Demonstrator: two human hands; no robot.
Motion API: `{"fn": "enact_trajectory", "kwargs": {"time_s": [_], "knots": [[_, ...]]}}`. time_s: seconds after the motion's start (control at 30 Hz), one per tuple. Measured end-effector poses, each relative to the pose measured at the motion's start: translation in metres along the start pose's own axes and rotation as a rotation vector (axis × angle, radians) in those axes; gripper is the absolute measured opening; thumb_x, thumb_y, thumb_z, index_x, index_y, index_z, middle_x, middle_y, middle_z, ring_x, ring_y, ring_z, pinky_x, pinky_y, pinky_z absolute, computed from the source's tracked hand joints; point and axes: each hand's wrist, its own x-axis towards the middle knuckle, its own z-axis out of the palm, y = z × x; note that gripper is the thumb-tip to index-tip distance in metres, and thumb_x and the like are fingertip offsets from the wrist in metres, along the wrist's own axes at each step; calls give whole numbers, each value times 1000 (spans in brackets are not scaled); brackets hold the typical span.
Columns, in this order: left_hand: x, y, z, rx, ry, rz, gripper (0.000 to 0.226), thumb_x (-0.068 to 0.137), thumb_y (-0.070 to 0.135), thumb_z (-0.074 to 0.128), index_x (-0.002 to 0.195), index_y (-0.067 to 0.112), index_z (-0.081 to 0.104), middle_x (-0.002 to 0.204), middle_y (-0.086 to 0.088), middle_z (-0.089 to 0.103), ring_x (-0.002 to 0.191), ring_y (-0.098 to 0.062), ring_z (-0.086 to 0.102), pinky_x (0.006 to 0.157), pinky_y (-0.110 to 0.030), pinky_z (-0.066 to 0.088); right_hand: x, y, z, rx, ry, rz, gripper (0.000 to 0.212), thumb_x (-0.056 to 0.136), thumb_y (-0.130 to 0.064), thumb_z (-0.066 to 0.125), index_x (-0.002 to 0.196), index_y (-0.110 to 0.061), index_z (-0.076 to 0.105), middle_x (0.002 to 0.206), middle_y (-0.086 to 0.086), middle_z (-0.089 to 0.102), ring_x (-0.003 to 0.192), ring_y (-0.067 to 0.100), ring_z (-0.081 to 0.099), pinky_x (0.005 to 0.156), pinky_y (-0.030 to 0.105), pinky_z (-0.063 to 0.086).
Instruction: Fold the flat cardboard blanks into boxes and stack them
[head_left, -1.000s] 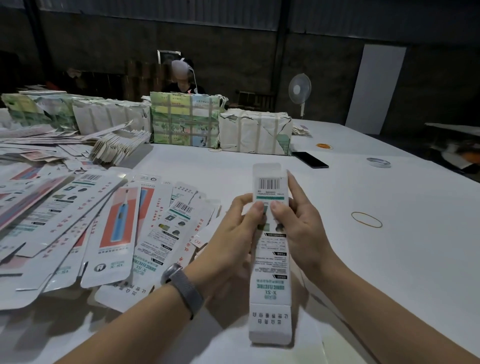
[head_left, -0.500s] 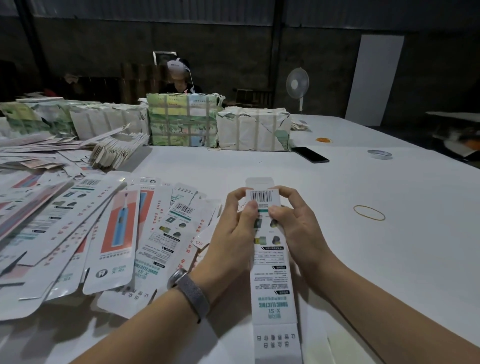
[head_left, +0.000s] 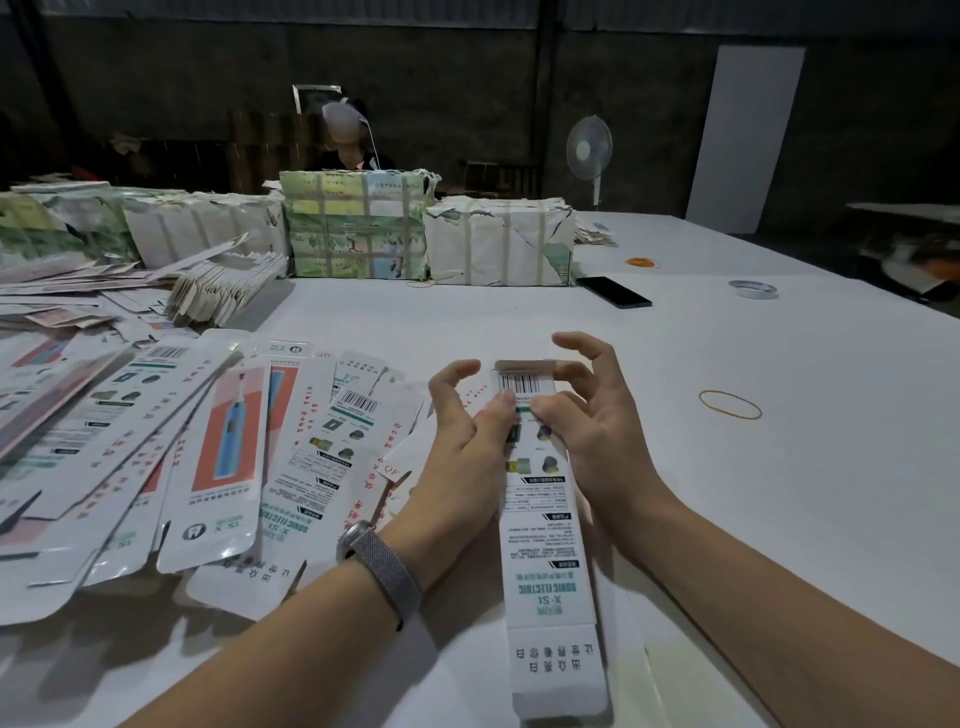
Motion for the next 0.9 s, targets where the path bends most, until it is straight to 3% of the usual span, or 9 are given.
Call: {"fn": "enact_trajectory", "kwargs": {"time_s": [0.1, 0.2, 0.3, 0.43, 0.57, 0.73, 0.9], "knots": [[0, 2, -1, 30, -23, -17, 25, 107, 33, 43, 125, 49, 40, 86, -6, 77, 70, -21, 73, 62, -31, 59, 0, 0, -1, -33, -25, -18, 41, 90, 0, 56, 117, -30, 60, 100, -5, 71, 75, 16, 70, 62, 26, 56], [0, 4, 1, 16, -17, 4, 23, 107, 33, 43, 129, 35, 47, 79, -7, 74, 68, -20, 71, 59, -32, 55, 0, -1, 1, -55, -33, -1, 38, 90, -3, 55, 114, -30, 64, 89, -1, 73, 72, 20, 69, 63, 30, 57], [-1, 5, 1, -8, -24, 7, 18, 107, 29, 42, 125, 28, 47, 77, -9, 72, 65, -21, 68, 60, -34, 55, 1, -4, 1, -63, -23, 12, 31, 81, -11, 56, 104, -28, 67, 78, 10, 70, 67, 21, 66, 60, 31, 57], [0, 3, 3, 18, -51, 25, 15, 108, 27, 43, 121, 32, 49, 79, -9, 75, 66, -19, 71, 56, -30, 56, 4, -9, -2, -57, 14, -4, 18, 94, -1, 59, 87, -17, 66, 73, -6, 66, 65, 13, 65, 58, 25, 54], [3, -2, 7, 31, -87, 35, 16, 104, 36, 47, 119, 36, 50, 81, -8, 76, 66, -20, 72, 55, -31, 54, 11, -12, -3, -88, 80, 12, 24, 93, -11, 65, 72, -20, 61, 70, 1, 62, 64, 20, 62, 59, 32, 53], [7, -4, 8, 48, -113, 47, 29, 92, 44, 50, 121, 38, 49, 82, -10, 75, 69, -26, 73, 61, -40, 58, 10, -14, -2, -33, 86, 113, 20, 90, -4, 61, 83, -20, 68, 81, 7, 66, 64, 24, 66, 59, 35, 57], [7, -2, 8, 103, -131, 75, 31, 93, 47, 49, 123, 37, 45, 85, -10, 76, 72, -28, 75, 64, -44, 60, 9, -18, -2, -33, 80, 126, 9, 91, -8, 64, 87, -14, 69, 72, 6, 70, 62, 24, 68, 57, 35, 57]]}}
